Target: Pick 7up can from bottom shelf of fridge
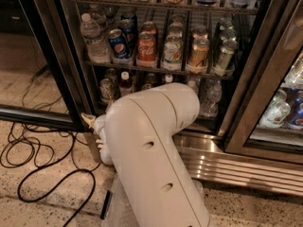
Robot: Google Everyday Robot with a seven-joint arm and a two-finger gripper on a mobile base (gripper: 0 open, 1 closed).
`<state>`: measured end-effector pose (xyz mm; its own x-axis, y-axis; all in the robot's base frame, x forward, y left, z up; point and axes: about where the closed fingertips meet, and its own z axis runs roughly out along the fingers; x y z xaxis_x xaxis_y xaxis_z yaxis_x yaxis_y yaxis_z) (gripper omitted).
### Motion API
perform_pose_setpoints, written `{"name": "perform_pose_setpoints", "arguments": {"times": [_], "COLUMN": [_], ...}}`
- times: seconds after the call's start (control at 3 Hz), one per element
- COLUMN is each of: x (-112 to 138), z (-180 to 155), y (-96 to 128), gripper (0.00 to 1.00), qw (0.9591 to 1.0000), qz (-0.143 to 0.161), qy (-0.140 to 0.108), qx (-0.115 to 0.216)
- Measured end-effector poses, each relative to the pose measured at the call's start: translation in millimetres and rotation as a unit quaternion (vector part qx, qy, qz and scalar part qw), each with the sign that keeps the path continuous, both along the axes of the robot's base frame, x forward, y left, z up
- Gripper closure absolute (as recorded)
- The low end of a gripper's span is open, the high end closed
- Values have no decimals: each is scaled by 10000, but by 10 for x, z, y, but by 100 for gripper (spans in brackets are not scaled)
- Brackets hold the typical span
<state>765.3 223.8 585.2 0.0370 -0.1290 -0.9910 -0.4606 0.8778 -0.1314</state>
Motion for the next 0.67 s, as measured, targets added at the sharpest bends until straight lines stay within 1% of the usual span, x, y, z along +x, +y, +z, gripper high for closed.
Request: {"name": "perform_pose_setpoints", "arguments": {"times": [0.33, 0.67], "x": [80, 150], "z": [75, 124], "y": [-47, -154], "gripper": [21, 26], "qw": [9997, 9989], "qz": [-150, -362], "qy": [-168, -288], "qx": [-8, -66]}}
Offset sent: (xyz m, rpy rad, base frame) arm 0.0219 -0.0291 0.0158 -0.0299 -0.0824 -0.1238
